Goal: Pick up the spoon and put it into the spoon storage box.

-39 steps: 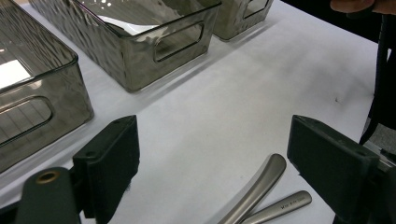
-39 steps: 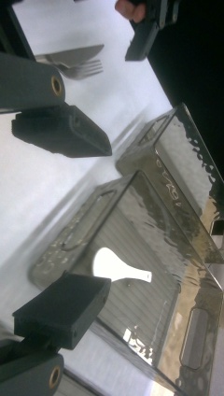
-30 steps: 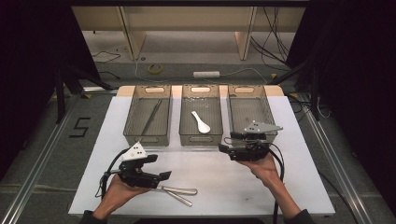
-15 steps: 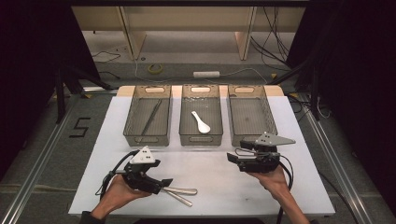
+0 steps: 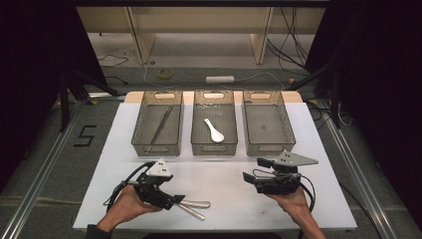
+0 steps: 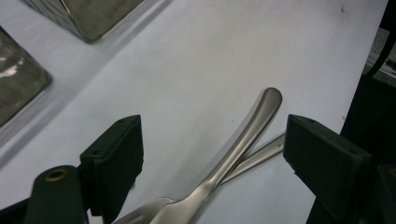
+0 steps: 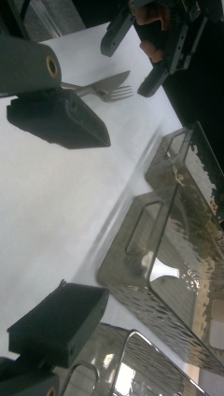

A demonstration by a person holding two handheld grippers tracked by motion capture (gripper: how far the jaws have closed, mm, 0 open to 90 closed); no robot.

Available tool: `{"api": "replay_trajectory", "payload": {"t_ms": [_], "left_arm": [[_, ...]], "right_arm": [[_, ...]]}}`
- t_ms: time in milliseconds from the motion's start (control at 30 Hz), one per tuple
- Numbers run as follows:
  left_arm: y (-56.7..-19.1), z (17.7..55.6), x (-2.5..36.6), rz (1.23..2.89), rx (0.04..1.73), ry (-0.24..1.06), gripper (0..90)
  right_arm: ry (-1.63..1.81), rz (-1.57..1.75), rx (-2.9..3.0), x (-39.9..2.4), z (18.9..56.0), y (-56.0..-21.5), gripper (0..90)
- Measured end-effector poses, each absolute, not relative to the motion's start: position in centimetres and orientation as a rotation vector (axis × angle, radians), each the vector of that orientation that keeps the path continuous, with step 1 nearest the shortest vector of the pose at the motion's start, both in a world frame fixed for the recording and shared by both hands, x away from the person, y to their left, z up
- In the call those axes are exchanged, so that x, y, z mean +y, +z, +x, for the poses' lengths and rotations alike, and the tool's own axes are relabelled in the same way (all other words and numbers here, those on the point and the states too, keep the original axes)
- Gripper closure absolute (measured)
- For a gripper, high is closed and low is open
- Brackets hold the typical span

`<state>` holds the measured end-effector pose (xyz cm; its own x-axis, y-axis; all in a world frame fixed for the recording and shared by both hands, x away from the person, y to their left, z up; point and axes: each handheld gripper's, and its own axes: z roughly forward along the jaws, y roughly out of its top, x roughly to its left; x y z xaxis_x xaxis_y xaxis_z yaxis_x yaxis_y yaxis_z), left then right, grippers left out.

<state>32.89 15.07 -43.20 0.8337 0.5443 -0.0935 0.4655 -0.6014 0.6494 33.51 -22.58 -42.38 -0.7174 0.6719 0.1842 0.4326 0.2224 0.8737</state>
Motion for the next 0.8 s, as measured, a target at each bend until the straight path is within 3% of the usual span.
{"api": "replay_trajectory", "payload": {"t_ms": [800], "left_arm": [[-44.5,32.8,14.3,2.519,0.695,0.110,20.0]], "right_arm": [[1.508,1.059,2.252,-23.0,32.0,-42.6,22.1]]}}
